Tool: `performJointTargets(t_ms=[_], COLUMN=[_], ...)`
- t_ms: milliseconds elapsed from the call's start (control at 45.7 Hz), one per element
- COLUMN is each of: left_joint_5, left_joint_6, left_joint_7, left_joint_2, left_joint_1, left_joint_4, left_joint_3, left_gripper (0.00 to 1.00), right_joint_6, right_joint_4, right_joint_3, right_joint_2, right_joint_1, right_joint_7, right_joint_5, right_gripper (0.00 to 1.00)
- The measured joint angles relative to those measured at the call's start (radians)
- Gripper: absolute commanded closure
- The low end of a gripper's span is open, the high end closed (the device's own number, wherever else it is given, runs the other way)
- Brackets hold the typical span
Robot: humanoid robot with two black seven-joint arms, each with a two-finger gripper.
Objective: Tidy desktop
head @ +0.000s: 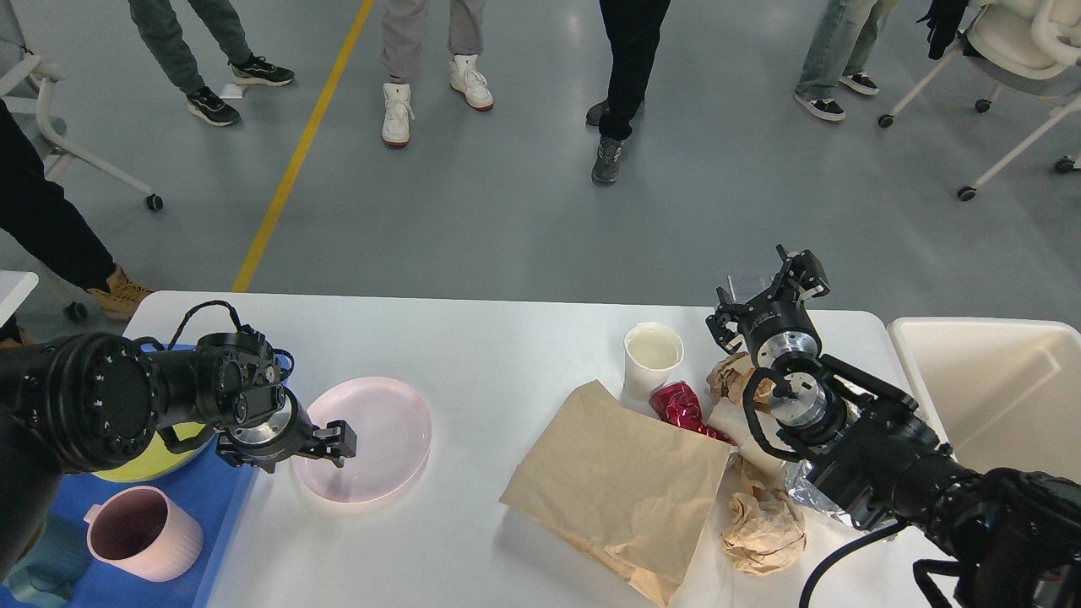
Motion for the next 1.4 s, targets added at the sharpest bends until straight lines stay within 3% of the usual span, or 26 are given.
performJointTargets(t_ms=[328,788,1226,1401], left_joint_5=[-0.005,-0.008,-0.006,-0.006], left_joint_6=[0.004,-0.002,-0.050,-0.099], left_joint_7=[0.032,0.038,0.043,0.043], left_joint_2=[0.000,0.003,0.004,0.011], left_joint_1=[0.014,0.033,0.036,0.036], left_joint_4=[0.001,0.001,-0.001,0.000], left_joint_3=[-0.014,-0.015,-0.014,-0.013], left_gripper=[0.40,0.58,0.99,1.00], right_joint_6=[0.000,0.000,0.000,0.000], right_joint_4=[0.000,0.000,0.000,0.000], right_joint_3=[0.000,0.000,0.000,0.000], right_joint_2=[0.000,0.000,0.000,0.000], right_joint_1=[0.000,0.000,0.000,0.000], right_joint_7=[0.000,0.000,0.000,0.000], right_joint_5=[0.000,0.000,0.000,0.000], right_gripper=[0.00,0.00,0.00,0.00])
